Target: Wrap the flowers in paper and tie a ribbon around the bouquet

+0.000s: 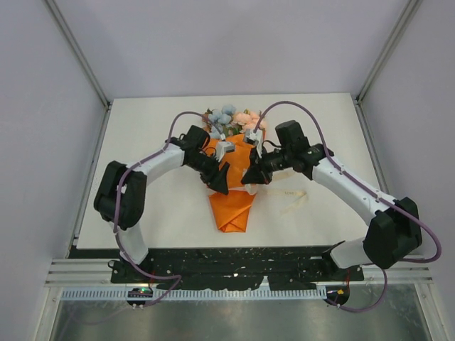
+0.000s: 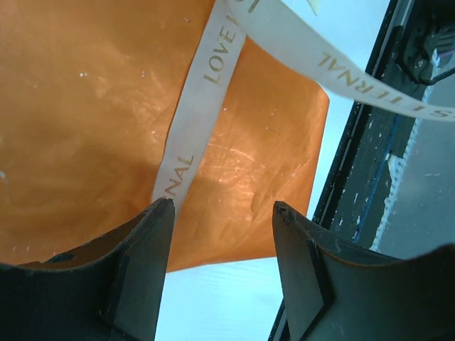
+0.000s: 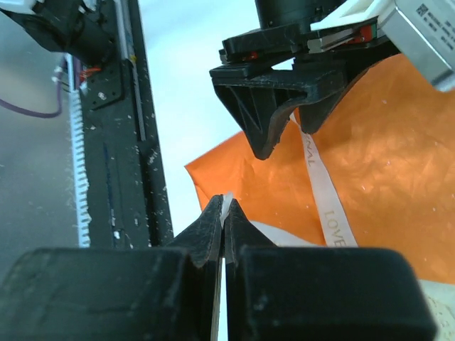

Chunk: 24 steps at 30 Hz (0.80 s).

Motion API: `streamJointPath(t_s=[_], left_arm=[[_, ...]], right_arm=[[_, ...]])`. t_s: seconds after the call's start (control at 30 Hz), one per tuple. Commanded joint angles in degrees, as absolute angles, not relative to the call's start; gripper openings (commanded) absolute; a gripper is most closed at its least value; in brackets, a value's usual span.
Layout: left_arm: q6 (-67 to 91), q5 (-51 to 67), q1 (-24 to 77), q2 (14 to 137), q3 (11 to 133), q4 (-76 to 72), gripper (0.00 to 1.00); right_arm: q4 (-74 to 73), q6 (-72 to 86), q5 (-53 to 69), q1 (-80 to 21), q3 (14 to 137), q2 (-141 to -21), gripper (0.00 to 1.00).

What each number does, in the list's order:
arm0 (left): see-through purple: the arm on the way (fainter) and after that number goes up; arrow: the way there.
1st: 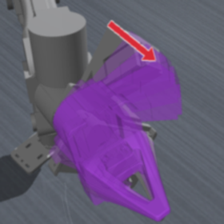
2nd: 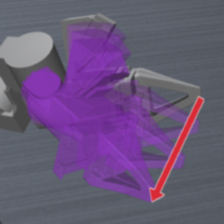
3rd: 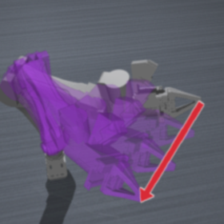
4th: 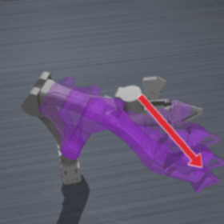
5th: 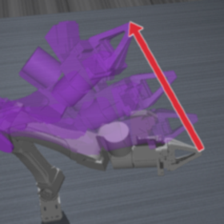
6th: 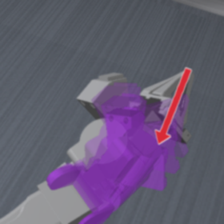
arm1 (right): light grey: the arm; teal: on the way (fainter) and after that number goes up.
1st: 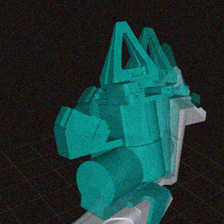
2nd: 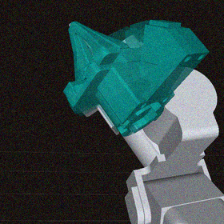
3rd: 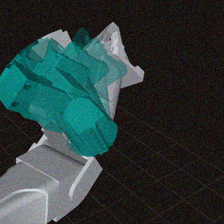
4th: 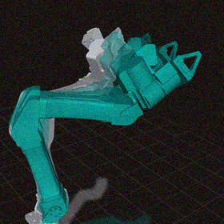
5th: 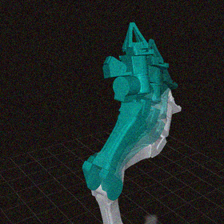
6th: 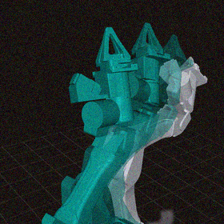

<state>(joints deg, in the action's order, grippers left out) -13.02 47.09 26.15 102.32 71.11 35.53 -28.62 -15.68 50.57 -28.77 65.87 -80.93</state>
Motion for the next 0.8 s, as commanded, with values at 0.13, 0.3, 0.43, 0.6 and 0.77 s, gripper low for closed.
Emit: streamJointPath(t_s=[0.13, 0.3, 0.43, 0.6, 0.77], left_arm=[[-14.59, 39.56, 29.44, 108.1, 78.13, 38.76, 0.54], [-13.54, 37.62, 29.53, 110.83, 80.07, 40.43, 0.32], [-12.22, 37.97, 29.44, 111.71, 80.42, 40.43, 0.16], [-4.59, 44.19, 26.11, 111.09, 81.47, 36.31, 0.0], [9.9, 50.44, 20.4, 111.53, 82.0, 26.31, 0.0]], right_arm=[[-19.07, -21.09, 41.92, -30.41, 57.31, -75.5, 0.05], [-20.3, -22.5, 41.4, -30.41, 57.66, -75.94, 0.05], [-20.3, -22.85, 41.66, -30.41, 57.66, -75.85, 0.05], [-19.78, -25.48, 39.12, -31.55, 58.35, -78.39, 0.05], [-20.04, -28.91, 37.27, -32.61, 63.18, -82.43, 0.06]])
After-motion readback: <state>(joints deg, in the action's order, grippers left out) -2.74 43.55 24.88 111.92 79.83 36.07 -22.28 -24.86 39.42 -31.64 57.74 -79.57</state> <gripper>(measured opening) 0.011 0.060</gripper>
